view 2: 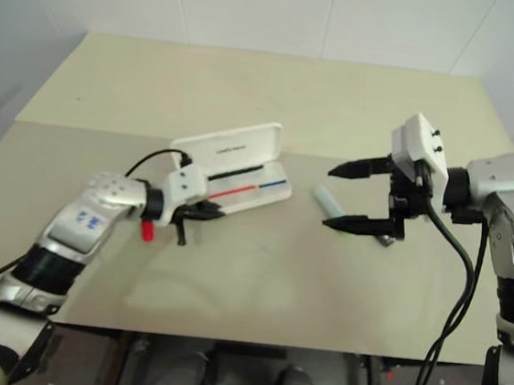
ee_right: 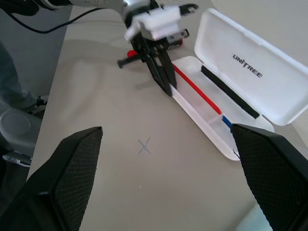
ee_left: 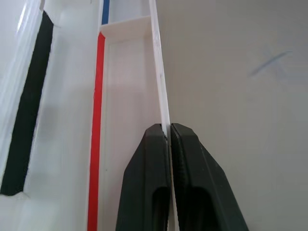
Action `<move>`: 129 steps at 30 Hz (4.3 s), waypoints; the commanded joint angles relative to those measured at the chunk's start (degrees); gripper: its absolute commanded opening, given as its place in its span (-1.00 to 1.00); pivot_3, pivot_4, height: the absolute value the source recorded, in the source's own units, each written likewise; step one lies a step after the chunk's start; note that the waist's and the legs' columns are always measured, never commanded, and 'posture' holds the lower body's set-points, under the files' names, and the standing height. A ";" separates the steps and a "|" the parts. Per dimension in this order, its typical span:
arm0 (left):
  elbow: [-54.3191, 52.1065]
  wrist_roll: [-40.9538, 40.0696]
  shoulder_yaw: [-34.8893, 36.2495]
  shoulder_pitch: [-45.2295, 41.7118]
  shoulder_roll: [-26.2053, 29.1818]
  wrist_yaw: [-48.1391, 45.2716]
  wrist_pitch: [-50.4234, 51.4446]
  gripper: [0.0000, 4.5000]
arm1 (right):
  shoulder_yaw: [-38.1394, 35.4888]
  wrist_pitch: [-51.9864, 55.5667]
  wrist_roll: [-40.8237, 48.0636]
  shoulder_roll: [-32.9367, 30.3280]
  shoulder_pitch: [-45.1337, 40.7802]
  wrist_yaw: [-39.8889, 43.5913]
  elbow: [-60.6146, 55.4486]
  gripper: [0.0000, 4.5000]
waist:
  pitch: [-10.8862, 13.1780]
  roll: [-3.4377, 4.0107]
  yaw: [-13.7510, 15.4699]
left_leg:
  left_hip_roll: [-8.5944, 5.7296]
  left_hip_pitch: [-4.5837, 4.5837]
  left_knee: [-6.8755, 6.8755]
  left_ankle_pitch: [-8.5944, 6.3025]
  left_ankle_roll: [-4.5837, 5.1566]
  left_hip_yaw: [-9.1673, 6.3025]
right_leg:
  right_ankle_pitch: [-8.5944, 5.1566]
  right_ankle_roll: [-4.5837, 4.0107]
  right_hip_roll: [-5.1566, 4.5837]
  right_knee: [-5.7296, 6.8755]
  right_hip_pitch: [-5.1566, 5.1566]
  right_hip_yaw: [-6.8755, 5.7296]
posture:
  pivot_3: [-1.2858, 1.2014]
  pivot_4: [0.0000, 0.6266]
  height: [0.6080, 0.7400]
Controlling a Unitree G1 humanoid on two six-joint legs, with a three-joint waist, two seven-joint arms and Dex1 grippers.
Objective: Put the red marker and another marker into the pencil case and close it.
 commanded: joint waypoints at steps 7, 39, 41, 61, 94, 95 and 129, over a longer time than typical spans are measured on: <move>-15.47 -6.12 3.78 9.27 9.09 -11.95 -7.36 -0.98 | -2.21 -1.00 1.54 -2.22 -0.67 1.12 -0.20 1.00 | -0.01 0.01 0.09 | -0.01 0.04 0.05 -0.05 0.05 0.03 | 0.00 0.00 -0.02 -0.05 0.09 0.03 | 0.03 -0.52 1.00; -23.96 0.26 -7.05 9.68 2.81 -7.63 6.84 0.99 | -2.60 -1.97 1.33 -2.55 0.77 0.69 0.36 1.00 | -0.01 0.01 0.25 | -0.01 0.04 0.12 -0.08 0.10 0.02 | 0.00 0.01 -0.02 -0.07 0.09 0.05 | 0.03 -0.52 1.00; -25.66 -1.40 -6.34 9.90 3.06 -7.92 7.84 0.99 | -2.36 -2.09 1.21 -2.40 0.46 0.75 0.69 1.00 | -0.01 0.01 0.25 | -0.01 0.04 0.12 -0.08 0.10 0.01 | 0.00 0.01 -0.02 -0.07 0.09 0.05 | 0.03 -0.52 1.00; -47.06 -14.62 15.94 20.91 13.57 -3.32 22.48 0.99 | 1.01 -5.03 -3.23 -1.54 -2.93 3.15 8.08 1.00 | 0.00 0.02 -0.01 | 0.01 0.06 0.09 -0.09 0.08 0.00 | 0.00 0.00 -0.02 -0.23 0.09 0.11 | 0.03 -0.52 1.00; -25.14 -5.34 33.31 1.61 -11.14 52.18 66.58 0.99 | -0.52 4.30 8.43 4.01 -7.76 0.61 -5.72 1.00 | 0.01 -0.46 0.23 | 0.00 0.04 0.18 -0.29 0.09 -0.10 | 0.09 0.16 0.02 -0.06 -0.06 0.47 | 0.03 -0.52 1.00; -24.78 -4.78 33.08 1.54 -12.59 52.89 66.58 0.99 | 0.26 3.70 7.18 3.95 -7.61 0.30 -5.52 1.00 | 0.01 -0.46 0.26 | 0.00 0.04 0.18 -0.30 0.08 -0.10 | 0.09 0.16 0.02 -0.06 -0.05 0.47 | 0.03 -0.52 1.00; -15.84 1.11 27.15 4.03 -23.45 55.02 58.06 -0.74 | 0.73 2.68 4.45 3.67 -8.26 -2.21 -4.81 1.00 | -0.19 -0.16 2.29 | -0.04 0.17 0.36 -0.32 0.06 0.26 | 0.14 0.15 -0.04 -0.19 0.11 0.46 | 0.03 -0.52 1.00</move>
